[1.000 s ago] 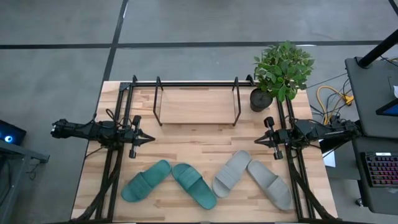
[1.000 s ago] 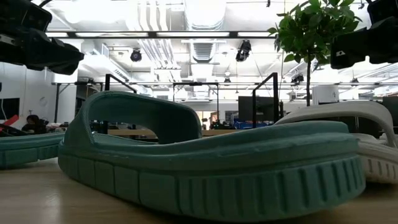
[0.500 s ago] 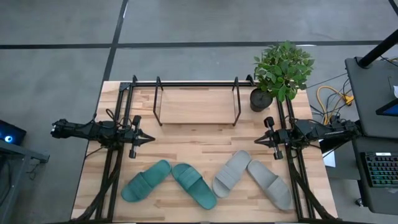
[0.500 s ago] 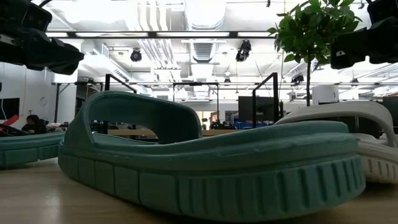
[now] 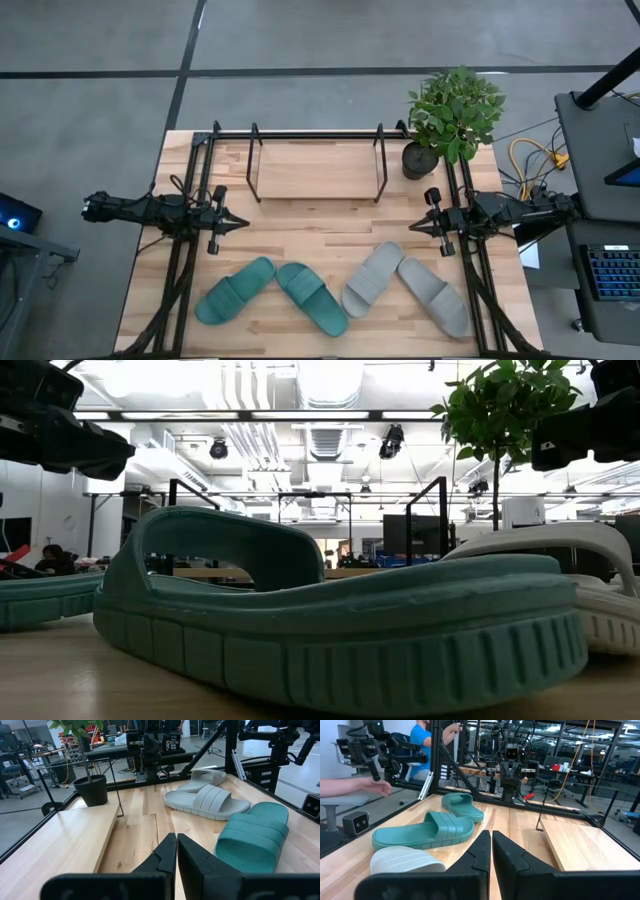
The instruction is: Pick and place slides into the shelf
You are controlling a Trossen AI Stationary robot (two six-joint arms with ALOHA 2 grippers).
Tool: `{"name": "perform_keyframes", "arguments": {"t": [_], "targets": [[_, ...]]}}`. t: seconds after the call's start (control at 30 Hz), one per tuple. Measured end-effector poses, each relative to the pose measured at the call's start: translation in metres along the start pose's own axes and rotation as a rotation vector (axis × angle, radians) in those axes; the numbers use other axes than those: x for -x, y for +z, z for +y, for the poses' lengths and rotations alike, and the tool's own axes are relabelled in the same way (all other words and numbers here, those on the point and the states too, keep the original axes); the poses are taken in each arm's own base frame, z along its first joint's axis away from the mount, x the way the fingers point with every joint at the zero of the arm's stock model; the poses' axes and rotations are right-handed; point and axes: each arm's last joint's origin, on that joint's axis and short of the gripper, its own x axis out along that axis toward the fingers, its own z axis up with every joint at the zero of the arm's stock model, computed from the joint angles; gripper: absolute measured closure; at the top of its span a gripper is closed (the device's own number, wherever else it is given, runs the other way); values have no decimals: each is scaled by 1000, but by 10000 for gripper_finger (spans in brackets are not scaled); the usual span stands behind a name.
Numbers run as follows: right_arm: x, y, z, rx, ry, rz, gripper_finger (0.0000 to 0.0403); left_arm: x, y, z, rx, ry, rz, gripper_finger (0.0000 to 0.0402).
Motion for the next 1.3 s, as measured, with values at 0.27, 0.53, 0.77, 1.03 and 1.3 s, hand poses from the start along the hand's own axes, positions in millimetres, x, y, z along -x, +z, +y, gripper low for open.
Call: {"name": "perform_keyframes", "arguments": {"t": [0.27, 0.53, 0.77, 1.03, 1.3], "targets": [[0, 0, 0, 0, 0, 0, 394, 1, 15, 2, 20, 17, -156, 402], [0, 1, 0, 1, -3, -14, 394, 2, 23, 3, 30, 26, -233, 402], [1, 15, -3, -176, -45, -154, 394, 5, 33, 4, 44, 38, -342, 402], [6, 33, -8, -264, -129, -357, 394, 9, 46, 7, 64, 58, -488, 402], [2, 25, -6, -341, -86, -271, 394, 4, 44, 6, 55, 53, -442, 402]]}}
